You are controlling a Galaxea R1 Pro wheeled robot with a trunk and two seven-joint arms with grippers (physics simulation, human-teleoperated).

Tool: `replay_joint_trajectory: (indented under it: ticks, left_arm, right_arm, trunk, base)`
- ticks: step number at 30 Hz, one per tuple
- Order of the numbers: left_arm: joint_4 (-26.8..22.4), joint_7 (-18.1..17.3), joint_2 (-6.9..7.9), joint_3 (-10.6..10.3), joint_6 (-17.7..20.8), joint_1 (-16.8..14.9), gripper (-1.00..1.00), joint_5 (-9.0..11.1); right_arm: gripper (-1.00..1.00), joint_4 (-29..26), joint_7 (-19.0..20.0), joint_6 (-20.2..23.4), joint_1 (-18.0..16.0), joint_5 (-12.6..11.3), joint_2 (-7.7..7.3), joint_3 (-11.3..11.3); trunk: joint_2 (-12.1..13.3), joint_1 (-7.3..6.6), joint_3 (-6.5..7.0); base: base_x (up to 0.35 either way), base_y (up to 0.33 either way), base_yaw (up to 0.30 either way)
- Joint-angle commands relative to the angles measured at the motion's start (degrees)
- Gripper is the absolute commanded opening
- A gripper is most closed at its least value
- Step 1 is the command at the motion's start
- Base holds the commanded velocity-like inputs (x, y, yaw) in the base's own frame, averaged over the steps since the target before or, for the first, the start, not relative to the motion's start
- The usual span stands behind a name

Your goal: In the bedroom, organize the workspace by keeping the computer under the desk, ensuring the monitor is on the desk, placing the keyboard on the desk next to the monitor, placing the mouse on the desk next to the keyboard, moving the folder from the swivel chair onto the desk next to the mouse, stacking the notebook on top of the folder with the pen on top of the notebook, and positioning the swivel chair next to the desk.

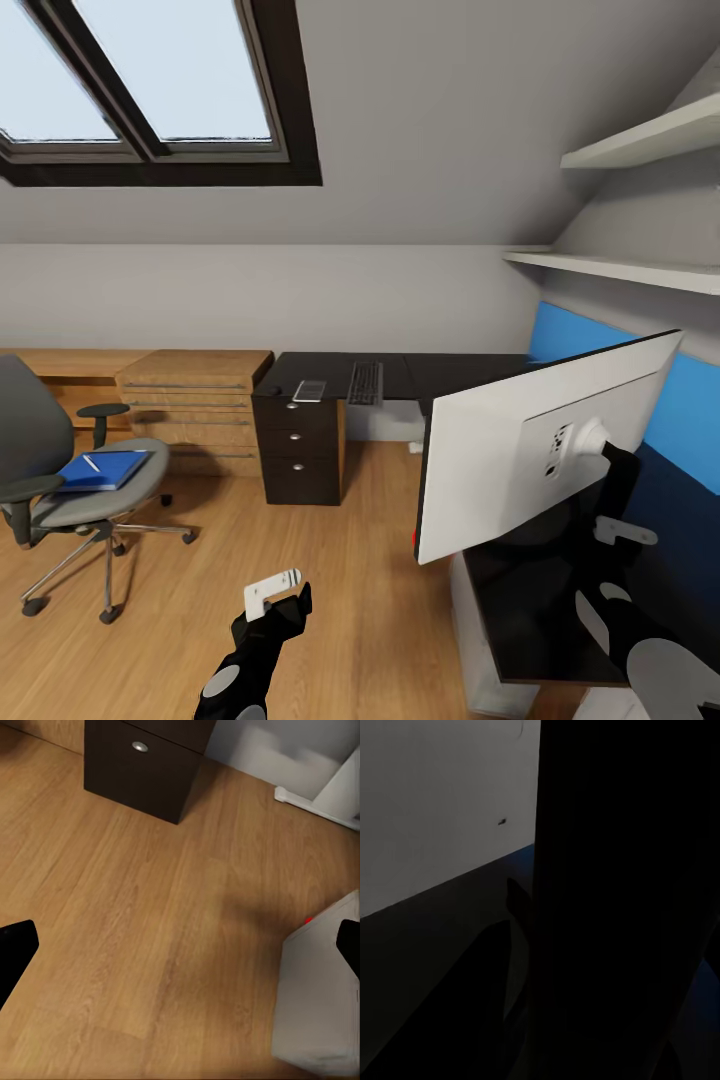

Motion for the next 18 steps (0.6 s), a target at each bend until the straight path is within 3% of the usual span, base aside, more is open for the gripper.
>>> replay_joint_trajectory:
  ticks: [1, 13, 18]
  left_arm:
    - [-0.12, 0.41, 0.05, -0.10, 0.29, -0.06, 1.00, 0.05]
    - [-0.12, 0.41, 0.05, -0.10, 0.28, -0.06, 1.00, -0.01]
    - [-0.12, 0.41, 0.05, -0.10, 0.28, -0.06, 1.00, 0.09]
  right_arm:
    - [-1.00, 0.37, -0.30, -0.51, -0.01, -1.82, -0.06, 0.03]
    - [-1.00, 0.37, -0.32, -0.51, -0.02, -1.82, -0.06, 0.03]
    - [-1.00, 0.37, -0.27, -0.51, -0.01, -1.82, -0.06, 0.03]
  trunk:
    - [-0.03, 0.01, -0.08]
    - [-0.03, 0.01, -0.08]
    - [-0.03, 0.01, -0.08]
  base:
    - [0.000, -0.289, 0.000]
    - [0.000, -0.300, 0.000]
    - [0.000, -0.157, 0.000]
